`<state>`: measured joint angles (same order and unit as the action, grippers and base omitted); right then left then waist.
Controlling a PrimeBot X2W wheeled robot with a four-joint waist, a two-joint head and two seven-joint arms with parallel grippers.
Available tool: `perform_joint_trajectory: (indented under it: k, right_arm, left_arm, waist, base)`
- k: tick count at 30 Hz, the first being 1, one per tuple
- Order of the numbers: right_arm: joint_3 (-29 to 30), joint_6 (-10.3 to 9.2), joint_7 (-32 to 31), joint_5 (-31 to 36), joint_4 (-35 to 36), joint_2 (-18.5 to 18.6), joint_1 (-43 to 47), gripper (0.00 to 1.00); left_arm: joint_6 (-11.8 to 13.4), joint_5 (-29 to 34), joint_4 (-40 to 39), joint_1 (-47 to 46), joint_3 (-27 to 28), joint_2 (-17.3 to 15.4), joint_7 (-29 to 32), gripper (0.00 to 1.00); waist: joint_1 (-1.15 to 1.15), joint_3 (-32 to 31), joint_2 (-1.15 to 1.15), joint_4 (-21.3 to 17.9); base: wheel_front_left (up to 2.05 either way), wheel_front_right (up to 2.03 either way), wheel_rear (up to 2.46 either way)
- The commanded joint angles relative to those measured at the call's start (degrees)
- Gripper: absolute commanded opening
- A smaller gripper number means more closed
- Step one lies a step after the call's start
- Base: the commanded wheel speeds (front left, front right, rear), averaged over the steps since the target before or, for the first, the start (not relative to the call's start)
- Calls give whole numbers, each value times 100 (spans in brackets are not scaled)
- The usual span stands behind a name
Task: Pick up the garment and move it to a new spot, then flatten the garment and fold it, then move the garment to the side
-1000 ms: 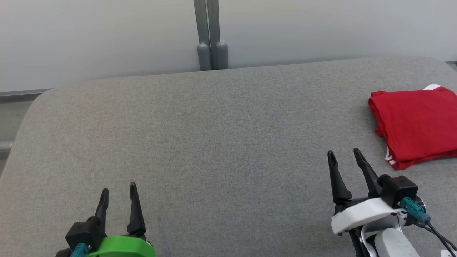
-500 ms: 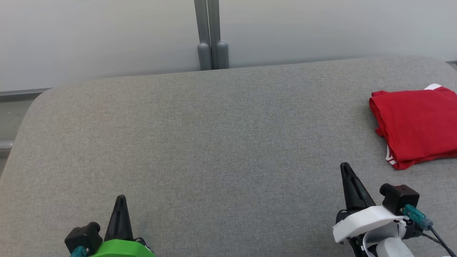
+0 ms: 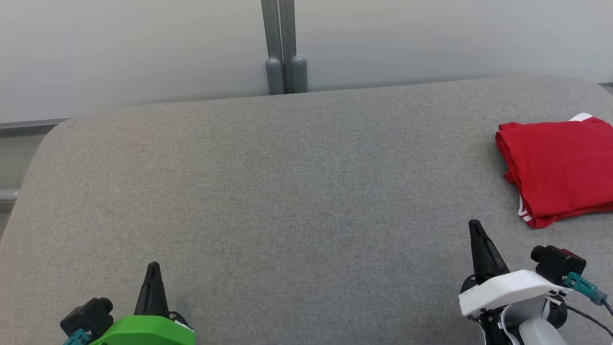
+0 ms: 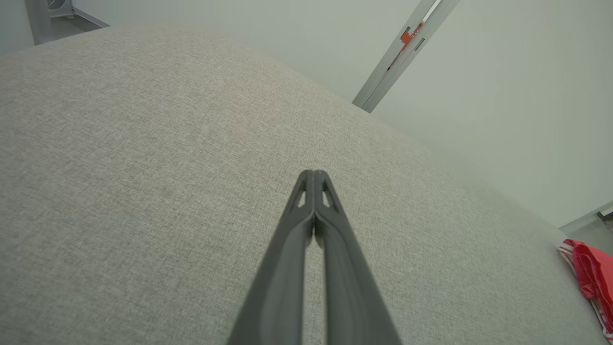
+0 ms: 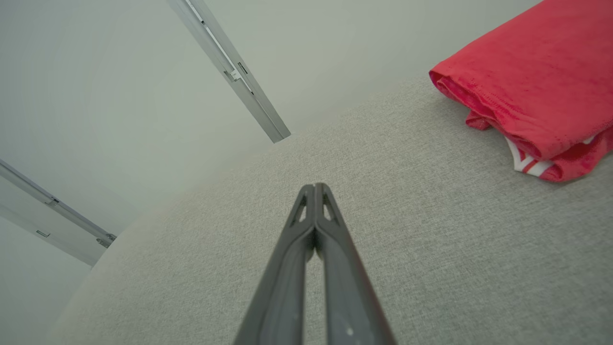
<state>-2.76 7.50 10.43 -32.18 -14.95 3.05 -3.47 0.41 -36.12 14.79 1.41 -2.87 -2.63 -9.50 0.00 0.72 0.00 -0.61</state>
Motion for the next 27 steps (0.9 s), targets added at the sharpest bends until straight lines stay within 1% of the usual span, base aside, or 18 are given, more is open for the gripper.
perform_joint_trajectory:
  k: [1, 27]
  right_arm:
    - [40, 1, -49, -248, 92, 43, -132, 0]
    - [290, 1, -581, -2351, 108, 78, -200, 0]
  left_arm:
    - [-54, -221, -90, -184, 60, -17, 48, 0]
    - [-318, -2132, -95, -410, 379, -23, 601, 0]
  waist:
    - [0, -1, 0, 1]
    - [0, -14, 0, 16]
  base:
    - [0, 0, 0]
    - [0, 0, 0]
